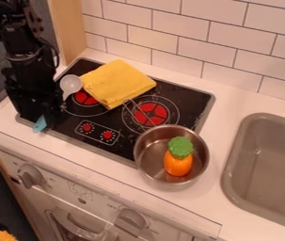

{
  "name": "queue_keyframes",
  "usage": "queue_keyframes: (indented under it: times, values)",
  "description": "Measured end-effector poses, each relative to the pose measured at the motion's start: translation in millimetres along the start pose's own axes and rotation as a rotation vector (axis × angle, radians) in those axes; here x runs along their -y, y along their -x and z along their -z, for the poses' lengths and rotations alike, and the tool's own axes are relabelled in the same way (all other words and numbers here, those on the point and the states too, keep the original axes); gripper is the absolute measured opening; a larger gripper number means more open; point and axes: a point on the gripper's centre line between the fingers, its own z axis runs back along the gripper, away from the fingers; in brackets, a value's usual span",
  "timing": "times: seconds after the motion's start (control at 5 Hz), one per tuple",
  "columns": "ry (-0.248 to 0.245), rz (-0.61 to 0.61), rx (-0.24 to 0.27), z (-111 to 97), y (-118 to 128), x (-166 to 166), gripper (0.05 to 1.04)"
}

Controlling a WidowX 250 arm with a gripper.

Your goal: Put orange container on top right side of the burner

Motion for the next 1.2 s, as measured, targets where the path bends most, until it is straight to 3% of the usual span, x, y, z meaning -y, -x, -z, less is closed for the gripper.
queue_keyframes:
  times: [0.2,0.4,0.8,1.2]
  values:
    - [0.011,0.001,-0.023,5.9,3.5,4.3,1.001]
    - [0.03,0.071,-0.024,-2.0,1.6,42.0,1.001]
    - [0.076,0.284,0.081,-37.8,-16.9,120.4,1.001]
    - [0.083,0.476,0.055,-29.2,-35.0,191.4,1.001]
